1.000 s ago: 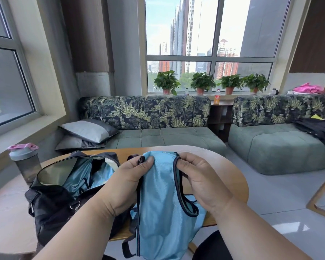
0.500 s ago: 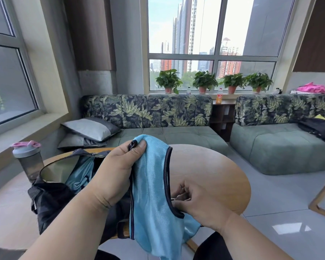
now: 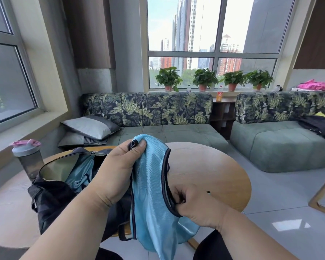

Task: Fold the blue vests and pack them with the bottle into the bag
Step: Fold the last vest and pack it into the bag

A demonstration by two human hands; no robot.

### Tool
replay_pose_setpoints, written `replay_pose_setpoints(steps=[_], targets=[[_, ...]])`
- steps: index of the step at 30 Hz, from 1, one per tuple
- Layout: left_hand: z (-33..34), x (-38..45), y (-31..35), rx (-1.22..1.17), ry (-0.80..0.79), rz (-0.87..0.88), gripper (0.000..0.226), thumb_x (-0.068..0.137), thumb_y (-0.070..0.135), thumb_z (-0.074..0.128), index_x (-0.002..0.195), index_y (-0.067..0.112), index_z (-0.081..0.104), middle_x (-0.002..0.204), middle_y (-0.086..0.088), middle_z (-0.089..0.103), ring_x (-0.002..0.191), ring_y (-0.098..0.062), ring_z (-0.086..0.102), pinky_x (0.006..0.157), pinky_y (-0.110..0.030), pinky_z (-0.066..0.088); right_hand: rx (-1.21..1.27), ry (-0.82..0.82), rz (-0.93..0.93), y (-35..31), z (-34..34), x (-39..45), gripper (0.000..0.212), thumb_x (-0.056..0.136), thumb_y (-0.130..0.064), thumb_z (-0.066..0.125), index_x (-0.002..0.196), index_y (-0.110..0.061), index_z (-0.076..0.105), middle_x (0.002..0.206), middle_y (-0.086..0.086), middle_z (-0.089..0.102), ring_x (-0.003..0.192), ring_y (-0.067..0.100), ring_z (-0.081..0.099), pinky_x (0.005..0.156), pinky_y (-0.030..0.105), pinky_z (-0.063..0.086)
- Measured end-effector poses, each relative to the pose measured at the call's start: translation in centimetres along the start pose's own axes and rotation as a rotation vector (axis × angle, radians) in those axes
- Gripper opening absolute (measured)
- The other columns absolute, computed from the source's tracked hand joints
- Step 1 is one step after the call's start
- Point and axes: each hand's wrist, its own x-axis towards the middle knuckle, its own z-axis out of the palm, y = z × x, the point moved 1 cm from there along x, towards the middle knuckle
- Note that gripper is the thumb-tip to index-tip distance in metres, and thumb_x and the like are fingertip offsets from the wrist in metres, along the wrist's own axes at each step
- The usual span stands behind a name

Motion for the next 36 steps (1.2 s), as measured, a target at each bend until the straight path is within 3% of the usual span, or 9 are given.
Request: replay_pose_setpoints(steps=[9,13,17,20,22,27,30,33,36], targets=[[-0.8,0.3,-0.1,-0.033,0.065,-0.020,0.035,0.093,0.034,0.069,0.112,0.005,0.075,0.119,-0.024,0.072,0.106,-0.035,0.066,0.109,-0.058,0.045,0.003,0.174,0.003,-0.6,-1.1,-0.1,0.036,0.086,0.013,0.049,0.077,-0.015,0.071,0.074,-0.013,0.068,0.072,0.002,0.060,0.071,0.017,0.045],[-1.1,0.5,0.1,0.013,0.088,0.010,0.033,0.092,0.035,0.074,0.107,0.005,0.076,0.113,-0.021,0.074,0.103,-0.033,0.067,0.107,-0.058,0.046,-0.259,0.220,-0.036,0.0,-1.5,0.0,0.034,0.094,-0.001,0.051,0.087,-0.022,0.076,0.083,-0.009,0.074,0.078,0.008,0.066,0.072,0.025,0.048],[-1.8,0.7,0.2,0.008,0.150,0.038,0.036,0.093,0.033,0.070,0.112,0.002,0.075,0.123,-0.025,0.072,0.108,-0.034,0.070,0.109,-0.056,0.048,-0.490,0.221,-0.124,0.1,-1.6,-0.3,0.023,0.093,-0.013,0.050,0.082,-0.021,0.068,0.071,-0.010,0.065,0.069,0.010,0.058,0.062,0.023,0.040],[-2.6,1.1,0.5,-0.050,0.212,0.035,0.032,0.100,0.028,0.065,0.118,0.002,0.073,0.126,-0.027,0.071,0.116,-0.040,0.069,0.111,-0.057,0.048,-0.471,0.263,-0.231,-0.1,-1.6,-0.5,0.021,0.089,-0.021,0.047,0.068,-0.019,0.050,0.064,0.000,0.052,0.060,0.012,0.045,0.056,0.027,0.031],[-3.0,1.2,0.6,-0.081,0.275,0.036,0.024,0.104,0.024,0.061,0.113,0.007,0.075,0.124,-0.022,0.073,0.107,-0.030,0.073,0.107,-0.051,0.051,-0.425,0.301,-0.320,-0.3,-1.7,-0.7,0.028,0.093,-0.028,0.048,0.066,-0.022,0.042,0.062,0.000,0.045,0.058,0.009,0.039,0.055,0.028,0.028],[-3.4,1.3,0.6,-0.116,0.365,0.045,0.028,0.107,0.026,0.057,0.124,0.007,0.071,0.116,-0.012,0.078,0.101,-0.021,0.076,0.090,-0.034,0.063,-0.564,0.639,-0.503,-0.6,-1.9,-0.7,0.021,0.094,-0.038,0.058,0.085,-0.020,0.054,0.074,-0.014,0.045,0.065,0.007,0.043,0.059,0.023,0.038],[-3.3,1.2,0.2,-0.136,0.384,0.034,0.026,0.107,0.028,0.057,0.120,0.011,0.072,0.114,-0.009,0.079,0.100,-0.019,0.076,0.085,-0.032,0.063,-0.408,0.664,-0.393,-0.7,-1.8,-0.4,0.019,0.096,-0.032,0.063,0.087,-0.026,0.048,0.066,-0.011,0.044,0.060,0.006,0.042,0.057,0.019,0.036],[-2.7,1.1,0.2,-0.132,0.385,0.029,0.025,0.109,0.029,0.056,0.122,0.013,0.071,0.115,-0.005,0.079,0.107,-0.017,0.075,0.091,-0.033,0.058,0.027,0.527,-0.140,-1.3,-1.6,-0.3,0.017,0.097,-0.023,0.068,0.092,-0.026,0.053,0.076,0.011,0.060,0.063,0.017,0.053,0.065,0.045,0.052],[-2.5,1.1,0.3,-0.130,0.403,0.027,0.023,0.109,0.030,0.056,0.121,0.017,0.069,0.114,0.000,0.080,0.107,-0.013,0.075,0.091,-0.032,0.056,0.285,0.415,-0.055,-1.8,-1.9,-0.4,0.017,0.094,-0.019,0.073,0.105,-0.023,0.060,0.101,0.011,0.075,0.094,0.033,0.074,0.090,0.059,0.058]])
